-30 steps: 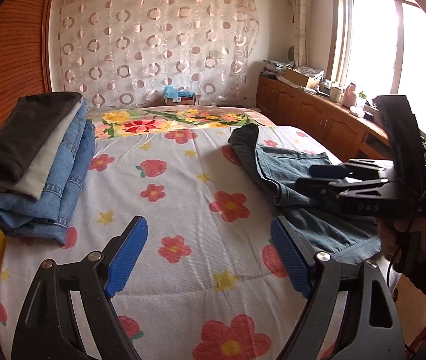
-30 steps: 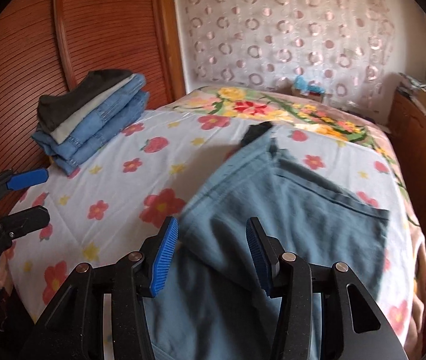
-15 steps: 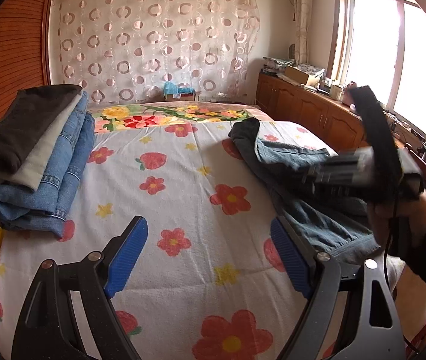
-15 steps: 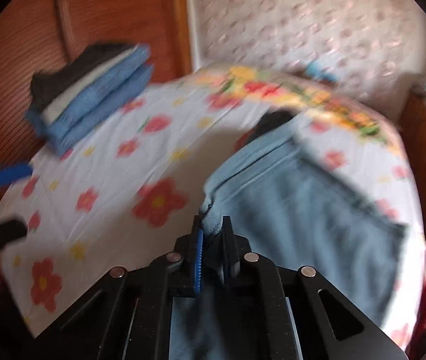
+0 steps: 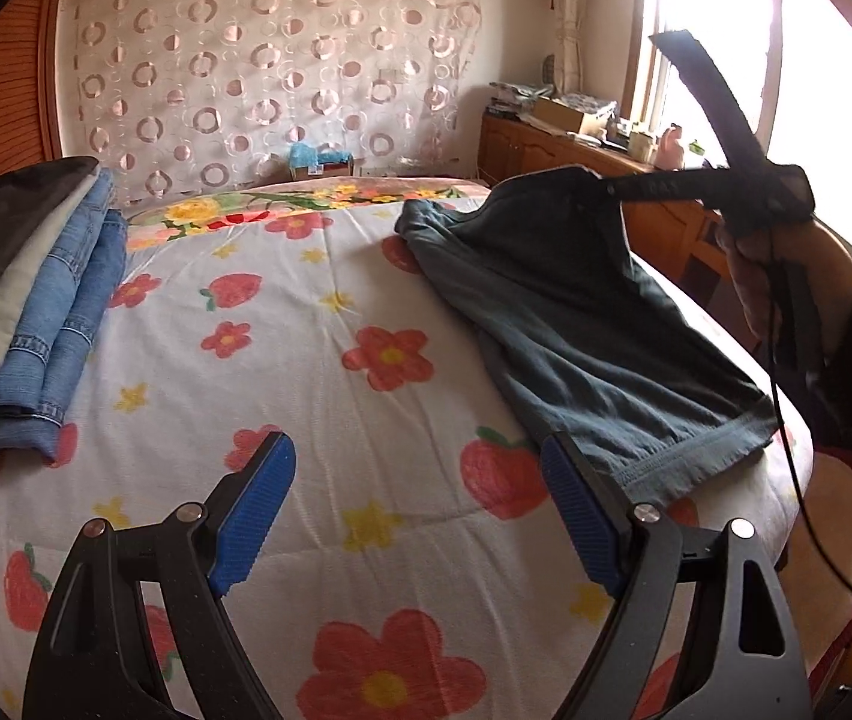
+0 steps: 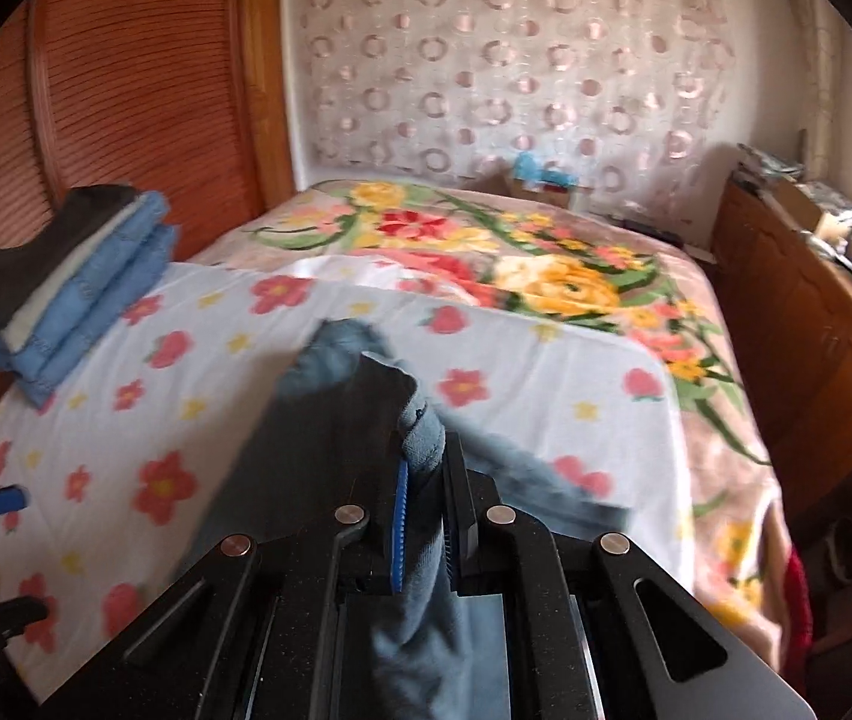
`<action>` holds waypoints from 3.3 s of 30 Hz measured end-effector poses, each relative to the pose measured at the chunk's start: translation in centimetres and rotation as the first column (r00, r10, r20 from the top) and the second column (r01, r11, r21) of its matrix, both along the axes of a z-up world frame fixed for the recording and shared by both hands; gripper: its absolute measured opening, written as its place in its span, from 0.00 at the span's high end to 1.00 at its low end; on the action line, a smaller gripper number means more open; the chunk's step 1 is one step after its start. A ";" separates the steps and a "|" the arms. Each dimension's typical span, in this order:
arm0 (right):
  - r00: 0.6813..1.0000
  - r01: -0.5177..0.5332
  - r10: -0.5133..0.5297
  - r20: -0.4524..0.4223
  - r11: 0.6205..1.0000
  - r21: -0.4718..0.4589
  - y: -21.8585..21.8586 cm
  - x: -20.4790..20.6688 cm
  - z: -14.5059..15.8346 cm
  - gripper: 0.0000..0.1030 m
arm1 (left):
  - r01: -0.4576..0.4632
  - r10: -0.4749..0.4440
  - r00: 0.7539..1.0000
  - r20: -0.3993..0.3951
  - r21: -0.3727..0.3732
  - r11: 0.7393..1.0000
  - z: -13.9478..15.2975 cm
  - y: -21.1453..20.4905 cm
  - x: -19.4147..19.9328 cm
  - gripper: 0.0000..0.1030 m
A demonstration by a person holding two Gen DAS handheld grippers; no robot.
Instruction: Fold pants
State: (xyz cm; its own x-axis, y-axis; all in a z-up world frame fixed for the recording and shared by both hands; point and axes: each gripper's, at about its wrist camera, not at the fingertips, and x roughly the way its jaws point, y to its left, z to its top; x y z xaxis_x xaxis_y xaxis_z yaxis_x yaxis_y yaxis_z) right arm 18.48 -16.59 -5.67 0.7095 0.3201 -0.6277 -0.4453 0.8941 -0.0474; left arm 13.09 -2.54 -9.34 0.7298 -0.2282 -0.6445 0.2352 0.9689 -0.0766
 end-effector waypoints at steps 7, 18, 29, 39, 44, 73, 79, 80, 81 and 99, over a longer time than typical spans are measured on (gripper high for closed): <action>0.989 0.148 -0.149 0.017 0.988 0.049 -1.7 1.4 -0.1 0.65 | -0.003 0.003 1.000 -0.013 -0.005 1.000 -0.3 -0.1 0.0 0.18; 0.982 0.149 -0.153 -0.114 0.988 -0.046 0.2 2.0 -4.4 0.65 | 0.015 -0.014 0.999 -0.034 0.014 1.000 -0.9 -0.9 0.4 0.18; 0.967 0.189 -0.186 -0.176 0.982 -0.001 -0.6 3.7 -4.2 0.91 | 0.023 -0.023 0.999 -0.037 0.018 1.000 -1.0 -1.3 0.3 0.18; 0.968 0.249 -0.250 -0.038 0.968 -0.017 -3.0 3.4 -3.8 0.96 | 0.023 -0.022 0.999 -0.043 0.020 1.000 -1.2 -1.4 0.4 0.18; 0.967 0.243 -0.245 -0.064 0.969 -0.043 -3.7 2.4 -4.1 0.73 | 0.034 -0.033 0.998 -0.045 0.021 0.999 -1.3 -1.7 0.2 0.18; 0.985 0.155 -0.145 -0.091 0.980 0.122 -8.7 -20.1 -5.3 0.66 | 0.210 -0.214 0.971 -0.106 -0.046 0.977 -1.1 -6.3 -0.9 0.51; 0.983 0.159 -0.140 -0.119 0.974 0.163 -8.6 -20.5 -5.4 0.66 | 0.230 -0.236 0.963 -0.131 -0.056 0.972 -1.8 -6.9 -1.4 0.62; 0.983 0.157 -0.138 -0.122 0.973 0.168 -8.6 -20.6 -5.6 0.66 | 0.232 -0.238 0.962 -0.134 -0.061 0.971 -1.8 -7.0 -1.5 0.62; 0.983 0.154 -0.133 -0.125 0.973 0.172 -8.5 -20.7 -5.8 0.67 | 0.233 -0.240 0.961 -0.137 -0.062 0.970 -1.9 -7.1 -1.5 0.63; 0.984 0.159 -0.149 -0.094 0.981 0.110 -7.7 -21.8 -6.2 0.89 | 0.232 -0.238 0.964 -0.121 -0.055 0.971 -1.4 -6.9 -1.9 0.81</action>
State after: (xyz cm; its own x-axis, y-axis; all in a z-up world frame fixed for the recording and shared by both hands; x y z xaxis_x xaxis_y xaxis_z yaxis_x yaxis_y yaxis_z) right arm -3.28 -24.24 -11.84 0.7014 0.2856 -0.6530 -0.2999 0.9494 0.0930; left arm 11.22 -9.40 -10.75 0.5664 -0.4112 -0.7142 0.4419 0.8831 -0.1579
